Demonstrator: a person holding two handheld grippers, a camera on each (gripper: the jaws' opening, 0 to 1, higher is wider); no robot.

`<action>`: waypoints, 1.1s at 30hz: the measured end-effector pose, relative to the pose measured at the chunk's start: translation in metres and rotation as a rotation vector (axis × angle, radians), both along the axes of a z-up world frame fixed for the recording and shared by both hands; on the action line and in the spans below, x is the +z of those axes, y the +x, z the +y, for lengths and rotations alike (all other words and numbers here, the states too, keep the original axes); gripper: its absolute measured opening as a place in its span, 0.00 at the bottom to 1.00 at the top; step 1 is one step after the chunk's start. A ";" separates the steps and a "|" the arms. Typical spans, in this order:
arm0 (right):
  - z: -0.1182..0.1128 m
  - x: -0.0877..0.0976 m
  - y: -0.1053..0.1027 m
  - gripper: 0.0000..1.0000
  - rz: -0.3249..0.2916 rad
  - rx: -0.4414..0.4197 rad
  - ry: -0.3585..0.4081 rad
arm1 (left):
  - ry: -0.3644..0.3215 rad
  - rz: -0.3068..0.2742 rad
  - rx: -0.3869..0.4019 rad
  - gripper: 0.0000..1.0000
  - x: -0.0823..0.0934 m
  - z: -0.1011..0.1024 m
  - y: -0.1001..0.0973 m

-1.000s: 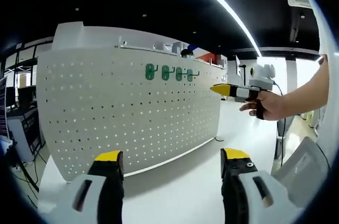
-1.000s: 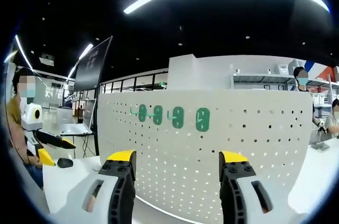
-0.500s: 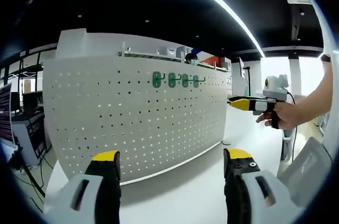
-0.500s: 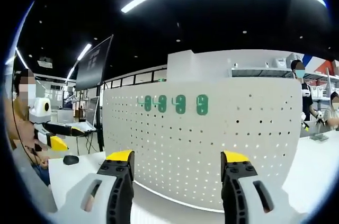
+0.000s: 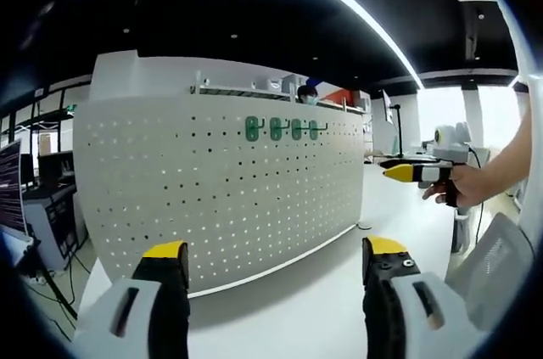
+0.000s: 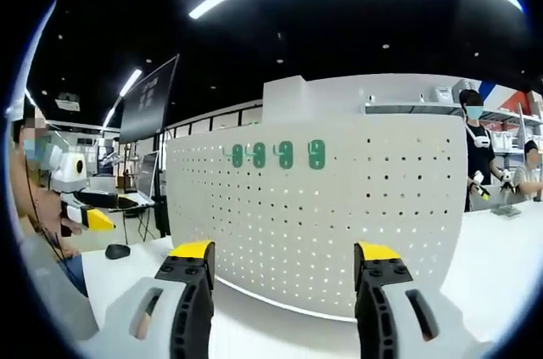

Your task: Insert the hook assembly into the mounting plate slot until the hook locks in place.

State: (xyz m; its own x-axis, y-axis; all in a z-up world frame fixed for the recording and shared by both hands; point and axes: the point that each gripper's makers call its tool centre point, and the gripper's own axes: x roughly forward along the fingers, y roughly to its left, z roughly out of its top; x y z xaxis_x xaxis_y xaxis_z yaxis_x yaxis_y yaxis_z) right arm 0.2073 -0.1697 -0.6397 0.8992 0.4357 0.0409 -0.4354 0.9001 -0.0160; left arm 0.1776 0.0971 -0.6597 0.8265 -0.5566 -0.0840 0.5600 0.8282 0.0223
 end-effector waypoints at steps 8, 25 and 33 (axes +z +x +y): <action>-0.002 -0.006 -0.012 0.65 0.012 -0.004 0.011 | -0.003 0.008 0.000 0.89 -0.004 0.003 -0.007; -0.008 -0.023 -0.039 0.65 0.048 -0.004 0.013 | -0.014 0.060 0.027 0.91 -0.022 0.022 -0.025; -0.012 -0.031 -0.052 0.65 0.072 -0.003 0.013 | -0.036 0.077 0.047 0.90 -0.022 0.038 -0.029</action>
State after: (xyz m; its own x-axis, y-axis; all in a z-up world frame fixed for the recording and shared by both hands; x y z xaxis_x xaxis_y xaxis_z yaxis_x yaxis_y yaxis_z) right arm 0.1553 -0.1813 -0.6707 0.9012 0.4329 -0.0187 -0.4324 0.9013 0.0271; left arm 0.1488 0.1354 -0.6820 0.8440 -0.5207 -0.1290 0.5190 0.8534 -0.0491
